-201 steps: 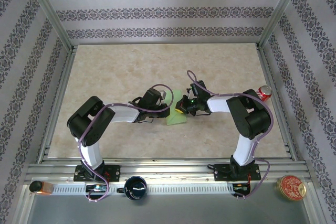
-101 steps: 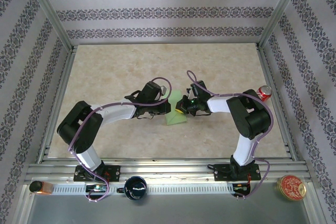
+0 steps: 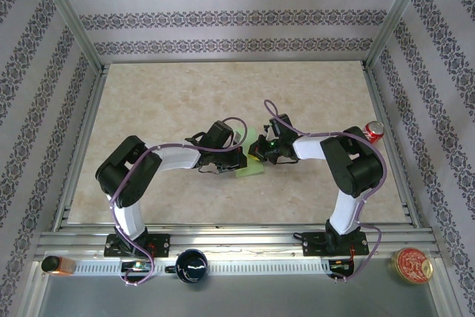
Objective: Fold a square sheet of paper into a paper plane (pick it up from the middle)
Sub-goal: Fold the triangle a second time at the center of the table.
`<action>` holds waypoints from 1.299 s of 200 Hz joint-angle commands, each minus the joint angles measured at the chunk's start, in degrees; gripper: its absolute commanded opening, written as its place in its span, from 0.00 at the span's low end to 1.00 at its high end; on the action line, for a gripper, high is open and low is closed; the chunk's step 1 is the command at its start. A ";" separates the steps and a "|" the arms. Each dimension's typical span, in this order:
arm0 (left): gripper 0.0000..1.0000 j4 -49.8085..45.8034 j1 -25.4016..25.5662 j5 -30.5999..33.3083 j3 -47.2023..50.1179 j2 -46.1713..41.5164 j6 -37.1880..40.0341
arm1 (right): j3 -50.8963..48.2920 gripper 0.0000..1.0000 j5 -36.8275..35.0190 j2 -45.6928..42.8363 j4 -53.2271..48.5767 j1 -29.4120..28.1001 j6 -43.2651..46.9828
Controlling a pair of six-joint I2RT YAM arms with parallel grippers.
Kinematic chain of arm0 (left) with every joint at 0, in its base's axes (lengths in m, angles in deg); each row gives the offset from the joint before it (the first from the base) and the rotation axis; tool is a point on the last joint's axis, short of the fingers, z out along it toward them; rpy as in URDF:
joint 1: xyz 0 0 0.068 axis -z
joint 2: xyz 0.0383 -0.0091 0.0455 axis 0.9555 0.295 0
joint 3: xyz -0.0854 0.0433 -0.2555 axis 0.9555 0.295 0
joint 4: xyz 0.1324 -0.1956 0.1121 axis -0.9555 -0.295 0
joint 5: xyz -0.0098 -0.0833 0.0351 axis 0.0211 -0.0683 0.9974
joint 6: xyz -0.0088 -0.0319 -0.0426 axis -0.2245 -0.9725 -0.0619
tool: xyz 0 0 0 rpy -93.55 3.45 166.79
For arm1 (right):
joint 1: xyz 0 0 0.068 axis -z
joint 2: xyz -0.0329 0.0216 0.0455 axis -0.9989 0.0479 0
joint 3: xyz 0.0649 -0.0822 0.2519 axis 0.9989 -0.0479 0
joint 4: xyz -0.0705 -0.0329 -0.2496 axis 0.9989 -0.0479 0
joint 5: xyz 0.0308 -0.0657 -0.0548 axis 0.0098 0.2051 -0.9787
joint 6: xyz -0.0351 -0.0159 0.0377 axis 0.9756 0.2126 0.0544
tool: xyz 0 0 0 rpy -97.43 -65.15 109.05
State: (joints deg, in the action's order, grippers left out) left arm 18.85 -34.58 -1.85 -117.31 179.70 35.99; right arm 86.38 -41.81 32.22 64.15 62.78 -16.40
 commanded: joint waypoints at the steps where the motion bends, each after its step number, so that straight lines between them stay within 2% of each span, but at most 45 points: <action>1: 0.00 0.98 0.65 -1.48 -1.76 0.79 -0.18 | -1.88 0.00 -1.99 0.39 -4.32 0.65 0.60; 161: 0.00 -0.06 0.67 1.09 3.06 2.30 2.80 | -2.14 0.00 -2.34 1.11 -4.85 0.74 0.76; 260: 0.00 0.72 0.76 0.43 7.97 -1.07 2.62 | -2.48 0.00 -2.78 1.39 -5.65 1.09 1.36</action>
State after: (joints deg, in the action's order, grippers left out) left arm 22.50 -34.54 -1.61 -112.17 179.90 37.94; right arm 86.12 -41.28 32.22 64.24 63.13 -16.21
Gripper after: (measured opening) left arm 0.050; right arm 0.064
